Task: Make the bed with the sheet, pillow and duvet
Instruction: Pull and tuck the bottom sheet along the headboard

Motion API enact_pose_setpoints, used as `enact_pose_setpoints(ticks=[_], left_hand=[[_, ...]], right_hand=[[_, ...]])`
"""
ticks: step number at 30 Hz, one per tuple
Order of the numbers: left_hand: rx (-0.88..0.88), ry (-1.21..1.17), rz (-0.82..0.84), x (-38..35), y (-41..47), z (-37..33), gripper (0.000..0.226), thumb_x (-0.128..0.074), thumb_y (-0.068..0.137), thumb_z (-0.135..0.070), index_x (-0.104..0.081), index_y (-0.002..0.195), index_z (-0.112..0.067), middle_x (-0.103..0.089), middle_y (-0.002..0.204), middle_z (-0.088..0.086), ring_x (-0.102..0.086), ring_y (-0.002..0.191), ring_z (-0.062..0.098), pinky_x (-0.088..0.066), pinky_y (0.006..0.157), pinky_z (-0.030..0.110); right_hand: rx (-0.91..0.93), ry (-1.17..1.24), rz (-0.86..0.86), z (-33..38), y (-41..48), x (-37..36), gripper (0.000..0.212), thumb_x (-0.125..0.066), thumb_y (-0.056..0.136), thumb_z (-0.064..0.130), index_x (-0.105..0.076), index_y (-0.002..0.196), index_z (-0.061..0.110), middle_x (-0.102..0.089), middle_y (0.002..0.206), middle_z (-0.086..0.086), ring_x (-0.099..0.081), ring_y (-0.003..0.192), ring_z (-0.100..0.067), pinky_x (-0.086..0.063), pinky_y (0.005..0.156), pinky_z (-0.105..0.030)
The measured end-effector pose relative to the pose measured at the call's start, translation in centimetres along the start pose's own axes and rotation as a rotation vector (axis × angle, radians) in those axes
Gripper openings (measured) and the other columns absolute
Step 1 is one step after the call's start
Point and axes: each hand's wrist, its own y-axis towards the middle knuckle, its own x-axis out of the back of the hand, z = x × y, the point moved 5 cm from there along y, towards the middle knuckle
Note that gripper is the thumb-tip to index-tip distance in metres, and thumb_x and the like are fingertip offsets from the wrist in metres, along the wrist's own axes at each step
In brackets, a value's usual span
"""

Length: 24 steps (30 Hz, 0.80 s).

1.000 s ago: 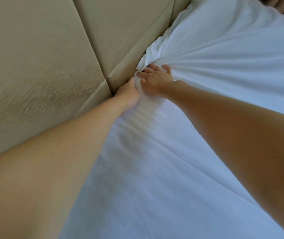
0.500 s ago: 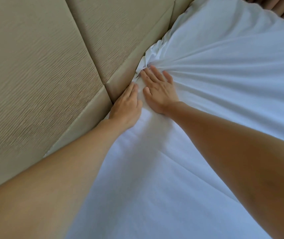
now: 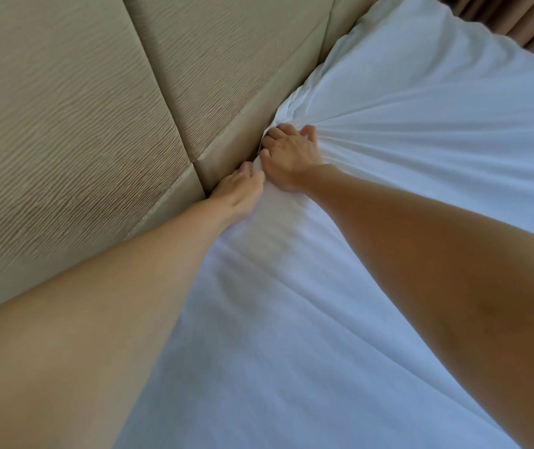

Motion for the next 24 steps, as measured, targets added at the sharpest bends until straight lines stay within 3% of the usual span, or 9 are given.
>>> enact_pose_setpoints(ticks=[3,6,9,12,16,18,21,24], left_hand=[[-0.222,0.103,-0.228,-0.8,-1.5,0.2,0.035,-0.024,0.099,-0.019,-0.043,0.121,0.0,-0.05,0.124,0.021,-0.047,0.117,0.035,-0.034,0.093,0.04],[-0.381,0.185,-0.42,-1.6,-3.5,1.1,0.061,-0.011,0.09,-0.027,-0.042,0.132,0.004,-0.05,0.131,0.021,-0.048,0.122,0.033,-0.036,0.102,0.035],[-0.402,0.272,-0.401,-1.8,-3.6,1.3,0.076,0.0,0.084,-0.033,-0.033,0.141,0.005,-0.036,0.147,0.021,-0.036,0.137,0.03,-0.028,0.112,0.034],[-0.416,0.378,-0.385,-2.1,-3.4,0.7,0.075,0.002,0.085,-0.031,-0.028,0.144,0.004,-0.027,0.152,0.019,-0.028,0.142,0.027,-0.022,0.115,0.031],[-0.44,0.413,-0.385,-1.9,-2.4,0.3,0.078,0.005,0.083,-0.035,-0.026,0.145,0.001,-0.023,0.154,0.016,-0.023,0.144,0.024,-0.013,0.116,0.025],[-0.468,0.424,-0.376,-1.7,-2.0,-0.1,0.082,0.007,0.08,-0.037,-0.024,0.145,0.002,-0.022,0.154,0.016,-0.021,0.145,0.022,-0.01,0.116,0.022],[-0.466,0.426,-0.36,-1.6,-1.3,-0.4,0.084,0.01,0.078,-0.04,-0.02,0.147,-0.002,-0.018,0.156,0.011,-0.017,0.146,0.017,-0.008,0.116,0.02],[-0.433,0.391,-0.338,-1.5,-0.8,-0.9,0.057,-0.009,0.099,-0.031,-0.016,0.149,-0.006,-0.015,0.158,0.006,-0.013,0.146,0.014,-0.009,0.115,0.02]], right_hand=[[0.006,0.085,-0.171,-0.3,-1.3,0.1,0.038,-0.027,0.094,0.014,-0.057,0.119,0.012,-0.053,0.129,0.001,-0.038,0.129,-0.013,-0.018,0.1,-0.029],[-0.015,0.233,-0.322,-0.5,-2.6,0.3,0.049,-0.03,0.088,0.007,-0.047,0.133,0.006,-0.046,0.141,-0.008,-0.037,0.134,-0.021,-0.02,0.105,-0.025],[-0.042,0.154,-0.18,-0.5,-2.7,0.0,0.054,-0.03,0.096,0.013,-0.023,0.149,0.011,-0.017,0.158,-0.002,-0.011,0.147,-0.017,-0.008,0.115,-0.027],[-0.071,0.117,-0.09,-0.9,-2.4,-0.3,0.053,-0.025,0.098,0.023,-0.019,0.15,0.015,-0.009,0.159,0.001,-0.004,0.147,-0.012,-0.003,0.115,-0.028],[-0.044,0.103,-0.126,-1.1,-1.3,-0.3,0.063,-0.008,0.087,0.032,-0.037,0.141,0.017,-0.025,0.154,0.005,-0.014,0.144,-0.008,-0.007,0.107,-0.026],[-0.021,0.078,-0.131,-1.6,-0.7,0.0,0.06,-0.01,0.084,0.029,-0.049,0.128,0.019,-0.038,0.144,0.008,-0.022,0.14,-0.006,-0.007,0.101,-0.027],[-0.019,0.068,-0.026,-2.9,0.9,0.5,0.044,-0.022,0.096,0.021,-0.056,0.124,0.024,-0.046,0.137,0.011,-0.026,0.138,-0.006,-0.003,0.112,-0.038],[-0.063,0.115,0.053,-3.5,2.8,1.0,0.043,-0.028,0.095,0.015,-0.061,0.119,0.027,-0.051,0.134,0.012,-0.029,0.136,-0.006,-0.001,0.114,-0.042]])
